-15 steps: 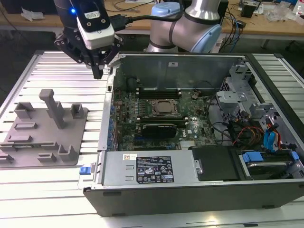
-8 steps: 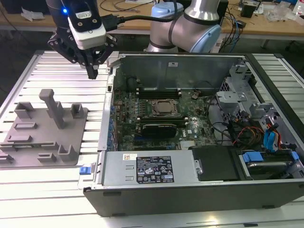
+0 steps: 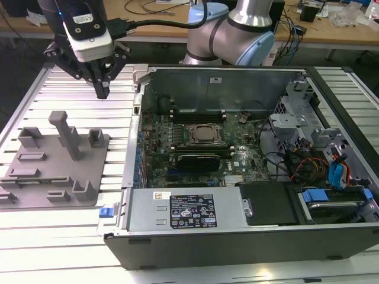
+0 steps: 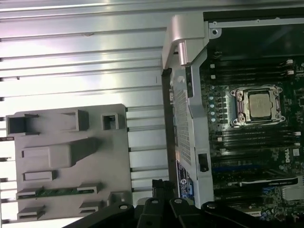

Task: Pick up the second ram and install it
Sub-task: 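Reach for the second ram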

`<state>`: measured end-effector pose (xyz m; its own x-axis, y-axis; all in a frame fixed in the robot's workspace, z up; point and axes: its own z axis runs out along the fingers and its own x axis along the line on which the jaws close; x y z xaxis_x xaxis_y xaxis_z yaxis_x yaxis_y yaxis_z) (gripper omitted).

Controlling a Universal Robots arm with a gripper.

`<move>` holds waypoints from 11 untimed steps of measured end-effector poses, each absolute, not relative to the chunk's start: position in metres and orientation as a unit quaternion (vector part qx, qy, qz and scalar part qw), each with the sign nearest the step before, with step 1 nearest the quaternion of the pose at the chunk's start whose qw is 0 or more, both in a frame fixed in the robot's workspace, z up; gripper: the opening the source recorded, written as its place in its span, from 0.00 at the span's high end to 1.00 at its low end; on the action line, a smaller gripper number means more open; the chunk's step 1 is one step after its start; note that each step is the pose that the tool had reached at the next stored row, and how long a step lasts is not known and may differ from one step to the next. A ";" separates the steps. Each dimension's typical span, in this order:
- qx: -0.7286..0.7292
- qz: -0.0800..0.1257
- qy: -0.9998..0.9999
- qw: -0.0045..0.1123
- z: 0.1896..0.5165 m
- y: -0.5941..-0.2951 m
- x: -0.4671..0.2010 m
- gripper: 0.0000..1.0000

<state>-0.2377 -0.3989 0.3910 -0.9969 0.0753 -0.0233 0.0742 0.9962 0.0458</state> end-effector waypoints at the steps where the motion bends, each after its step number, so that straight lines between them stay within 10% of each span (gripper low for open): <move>1: 0.037 0.022 0.999 0.013 0.391 -0.399 -0.241 0.92; 11: 0.037 0.022 0.999 0.012 0.388 -0.399 -0.274 0.92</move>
